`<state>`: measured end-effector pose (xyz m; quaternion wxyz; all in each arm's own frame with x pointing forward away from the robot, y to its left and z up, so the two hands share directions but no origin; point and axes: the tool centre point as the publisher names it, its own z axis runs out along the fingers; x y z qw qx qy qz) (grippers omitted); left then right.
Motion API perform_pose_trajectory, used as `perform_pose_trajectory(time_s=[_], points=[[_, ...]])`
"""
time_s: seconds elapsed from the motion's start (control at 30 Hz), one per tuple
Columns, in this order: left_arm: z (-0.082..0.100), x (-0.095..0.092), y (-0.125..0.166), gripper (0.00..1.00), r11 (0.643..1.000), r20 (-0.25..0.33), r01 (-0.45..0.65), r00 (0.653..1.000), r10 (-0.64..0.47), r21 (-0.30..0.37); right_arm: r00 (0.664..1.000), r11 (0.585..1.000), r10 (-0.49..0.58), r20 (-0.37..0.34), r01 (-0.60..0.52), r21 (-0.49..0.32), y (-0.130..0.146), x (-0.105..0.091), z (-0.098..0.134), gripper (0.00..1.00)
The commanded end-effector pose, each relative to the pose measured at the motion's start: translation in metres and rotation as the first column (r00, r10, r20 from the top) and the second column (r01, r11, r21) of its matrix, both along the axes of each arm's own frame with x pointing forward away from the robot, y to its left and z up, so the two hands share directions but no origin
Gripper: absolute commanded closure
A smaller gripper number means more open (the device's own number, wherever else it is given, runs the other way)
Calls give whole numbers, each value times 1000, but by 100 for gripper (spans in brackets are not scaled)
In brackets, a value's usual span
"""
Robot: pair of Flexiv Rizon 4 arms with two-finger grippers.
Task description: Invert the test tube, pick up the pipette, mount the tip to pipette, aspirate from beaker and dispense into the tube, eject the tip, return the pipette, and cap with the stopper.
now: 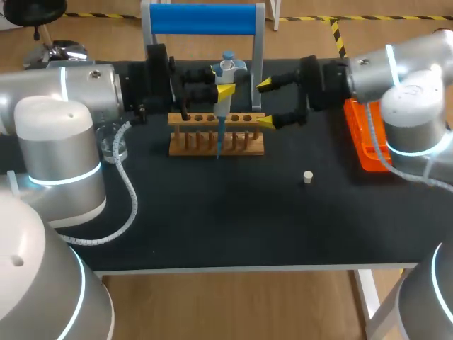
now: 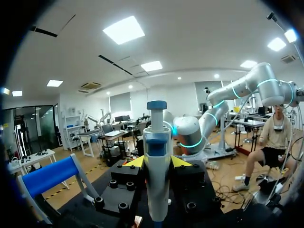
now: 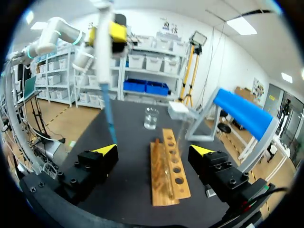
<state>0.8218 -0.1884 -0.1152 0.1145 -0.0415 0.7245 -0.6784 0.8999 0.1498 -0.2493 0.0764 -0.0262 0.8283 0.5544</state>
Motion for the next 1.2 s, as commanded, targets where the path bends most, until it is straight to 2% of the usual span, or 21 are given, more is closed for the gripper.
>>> perform_pose_trajectory(time_s=[0.03,0.27,0.6,0.93,1.2], points=[[0,-1,0,100,1000,2,-3,1000,3,-4,1000,996,4,22,-6,85,-30,-41,21,0],[0,-1,0,100,1000,2,-3,1000,3,-4,998,981,60,24,-63,181,-16,-65,39,0],[0,-1,0,100,1000,2,-3,1000,3,-4,982,928,179,-63,-147,343,15,-76,54,0],[0,-1,0,100,1000,2,-3,1000,3,-4,975,914,206,-88,-159,373,52,-69,63,0],[0,-1,0,100,1000,2,-3,1000,3,-4,971,906,221,-90,-170,387,71,-73,74,6]])
